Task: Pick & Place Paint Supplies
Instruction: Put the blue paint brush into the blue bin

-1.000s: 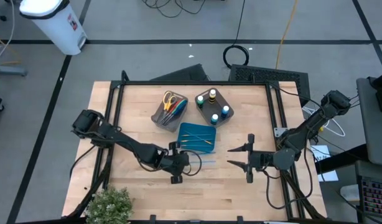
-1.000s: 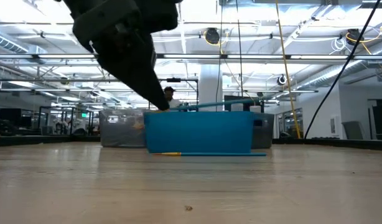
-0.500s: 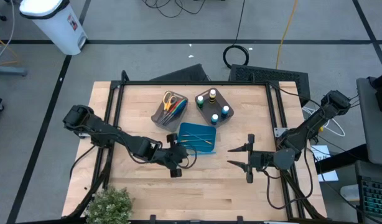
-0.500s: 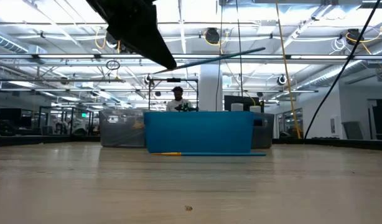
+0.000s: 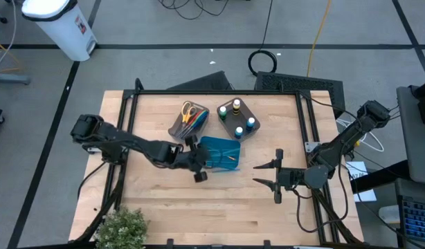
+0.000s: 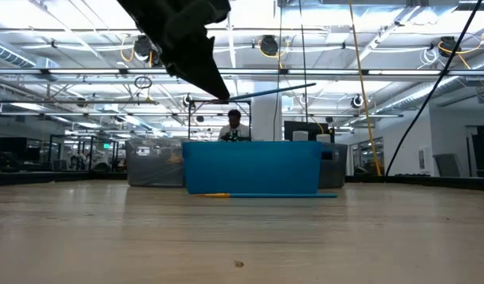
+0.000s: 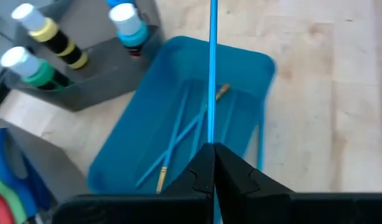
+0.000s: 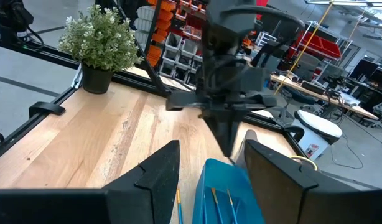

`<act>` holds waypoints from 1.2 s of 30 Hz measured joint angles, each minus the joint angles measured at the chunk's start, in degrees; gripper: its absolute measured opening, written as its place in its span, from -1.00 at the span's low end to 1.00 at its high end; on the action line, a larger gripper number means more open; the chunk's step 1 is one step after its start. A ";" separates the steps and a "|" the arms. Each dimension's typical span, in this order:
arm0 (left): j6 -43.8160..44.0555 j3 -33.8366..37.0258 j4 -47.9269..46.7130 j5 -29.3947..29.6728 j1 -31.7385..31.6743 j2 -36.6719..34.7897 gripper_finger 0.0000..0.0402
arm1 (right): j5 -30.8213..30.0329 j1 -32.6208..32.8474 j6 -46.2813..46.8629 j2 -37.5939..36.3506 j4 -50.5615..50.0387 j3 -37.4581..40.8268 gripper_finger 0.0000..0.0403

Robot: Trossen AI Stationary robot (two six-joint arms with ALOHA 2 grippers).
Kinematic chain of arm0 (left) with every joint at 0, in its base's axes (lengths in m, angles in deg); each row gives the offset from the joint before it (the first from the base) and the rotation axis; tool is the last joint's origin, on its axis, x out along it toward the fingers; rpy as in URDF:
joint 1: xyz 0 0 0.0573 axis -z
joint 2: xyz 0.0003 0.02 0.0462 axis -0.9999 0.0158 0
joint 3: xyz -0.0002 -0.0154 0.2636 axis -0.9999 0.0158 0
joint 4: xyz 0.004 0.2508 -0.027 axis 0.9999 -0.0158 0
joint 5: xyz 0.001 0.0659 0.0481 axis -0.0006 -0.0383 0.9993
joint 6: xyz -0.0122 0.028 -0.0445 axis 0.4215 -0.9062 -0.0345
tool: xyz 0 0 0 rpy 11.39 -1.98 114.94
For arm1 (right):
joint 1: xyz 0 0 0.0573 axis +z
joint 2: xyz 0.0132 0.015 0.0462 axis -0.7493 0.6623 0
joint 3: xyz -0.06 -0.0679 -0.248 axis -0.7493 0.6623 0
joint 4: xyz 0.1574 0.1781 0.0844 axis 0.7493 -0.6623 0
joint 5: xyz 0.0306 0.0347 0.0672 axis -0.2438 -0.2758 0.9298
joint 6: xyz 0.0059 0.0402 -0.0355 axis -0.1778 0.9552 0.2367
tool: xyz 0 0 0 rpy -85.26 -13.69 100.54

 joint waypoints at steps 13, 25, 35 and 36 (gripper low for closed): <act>0.53 0.00 0.10 1.24 -1.76 0.57 -0.97 | 0.00 -0.01 0.00 -0.02 0.00 0.00 -0.15; 2.09 0.00 -0.03 1.68 -2.00 5.54 -0.97 | 0.00 0.00 0.01 -0.01 -0.02 0.00 -0.15; 6.65 0.00 -1.93 0.97 -1.98 5.99 -0.97 | 0.01 0.00 0.02 -0.01 -0.03 -0.05 -0.15; 6.63 0.00 -1.92 0.94 -1.98 5.99 -0.98 | 0.00 0.00 0.02 -0.01 -0.02 -0.05 -0.15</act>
